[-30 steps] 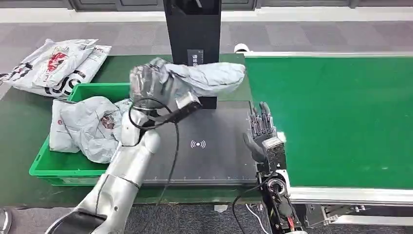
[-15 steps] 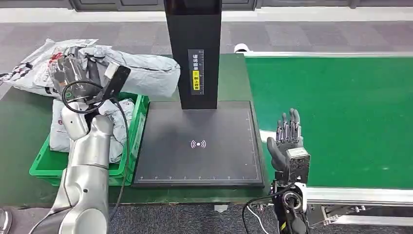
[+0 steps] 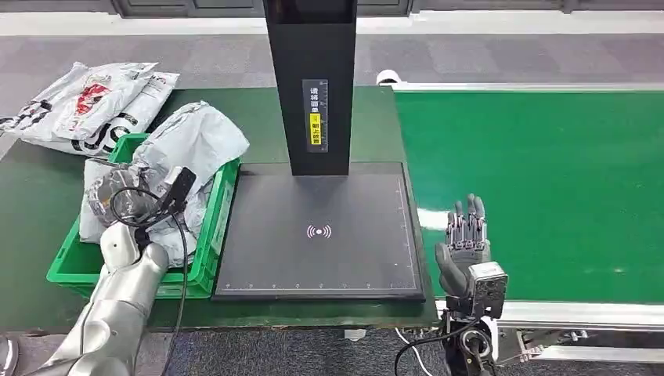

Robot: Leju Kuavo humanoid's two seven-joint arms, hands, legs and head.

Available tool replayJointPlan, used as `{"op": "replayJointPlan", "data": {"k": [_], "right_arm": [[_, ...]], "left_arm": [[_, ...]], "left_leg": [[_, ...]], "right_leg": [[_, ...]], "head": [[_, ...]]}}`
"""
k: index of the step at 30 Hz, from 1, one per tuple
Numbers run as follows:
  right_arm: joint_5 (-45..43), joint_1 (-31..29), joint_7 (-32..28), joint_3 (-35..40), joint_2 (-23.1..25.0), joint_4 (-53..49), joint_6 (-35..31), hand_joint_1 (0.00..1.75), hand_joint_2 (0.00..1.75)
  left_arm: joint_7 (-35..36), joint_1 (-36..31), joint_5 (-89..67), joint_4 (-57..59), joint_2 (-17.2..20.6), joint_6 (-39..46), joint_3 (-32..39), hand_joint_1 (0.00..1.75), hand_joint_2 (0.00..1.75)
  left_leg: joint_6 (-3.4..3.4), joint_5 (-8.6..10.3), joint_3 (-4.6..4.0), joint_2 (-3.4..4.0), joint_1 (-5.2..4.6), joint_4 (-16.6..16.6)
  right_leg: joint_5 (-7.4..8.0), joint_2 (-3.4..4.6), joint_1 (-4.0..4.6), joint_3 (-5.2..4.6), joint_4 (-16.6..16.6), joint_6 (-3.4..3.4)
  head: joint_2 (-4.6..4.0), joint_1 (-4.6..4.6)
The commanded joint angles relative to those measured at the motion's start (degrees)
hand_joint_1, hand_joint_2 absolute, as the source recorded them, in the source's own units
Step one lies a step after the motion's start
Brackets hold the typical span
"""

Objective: Moved the parcel from conveyor to table for the left to box.

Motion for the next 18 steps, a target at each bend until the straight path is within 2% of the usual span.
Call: {"op": "replayJointPlan", "data": {"k": [1,10,12,15,16,17,18], "right_arm": [[-0.18,-1.47,0.0,1.27,-2.43,4.28,-0.07,0.0,1.75],[-0.2,-1.72,0.31,1.66,-2.66,4.51,0.14,0.0,1.75],[-0.18,-2.62,-0.07,1.65,-2.74,5.55,0.48,0.0,1.75],[0.35,-4.23,0.49,1.62,-2.62,7.34,1.78,0.0,1.75],[0.77,-5.38,0.83,1.55,-2.52,8.49,2.58,0.0,1.75],[0.95,-5.87,1.01,1.32,-2.22,8.86,2.82,0.0,1.75],[1.52,-6.75,1.52,1.68,-2.05,9.63,3.69,0.0,1.75]], "left_arm": [[0.02,-0.09,0.1,7.51,2.24,-0.26,-3.89,1.75,1.75],[0.86,0.77,-0.4,7.73,1.88,-0.26,-3.78,1.75,1.75],[1.23,0.8,0.06,13.28,2.02,-1.56,-3.08,1.75,1.75],[1.38,4.02,0.83,14.83,1.04,-14.65,-2.28,1.75,1.75],[0.49,4.27,3.7,15.62,0.52,-22.9,0.29,1.75,1.75],[3.72,4.67,2.07,15.49,0.66,-23.09,-0.57,1.75,1.75],[10.61,4.78,-1.09,16.06,1.37,-26.47,-4.46,0.98,1.75]], "left_leg": [[-0.01,0.0,0.18,0.09,-0.01,-0.1],[-0.06,0.1,0.31,0.12,0.03,-0.23],[-0.06,0.1,0.32,0.12,0.03,-0.21],[-0.05,0.07,0.58,0.22,-0.07,-0.3],[-0.05,0.12,0.58,0.25,-0.02,-0.37],[-0.05,0.06,0.66,0.25,-0.11,-0.33],[-0.05,0.1,0.67,0.3,-0.07,-0.41]], "right_leg": [[0.02,0.03,0.0,0.15,-0.09,-0.02],[0.1,0.01,0.05,0.22,-0.18,-0.05],[0.09,0.0,0.05,0.24,-0.16,-0.05],[0.06,0.12,-0.05,0.42,-0.15,-0.04],[0.13,0.13,0.0,0.44,-0.26,-0.06],[0.04,0.16,-0.09,0.48,-0.13,-0.06],[0.11,0.18,-0.05,0.53,-0.23,-0.08]], "head": [[-0.02,0.0],[0.0,0.0],[-0.02,0.0],[-0.02,0.0],[-0.02,0.0],[-0.02,0.02],[-0.02,0.0]]}}
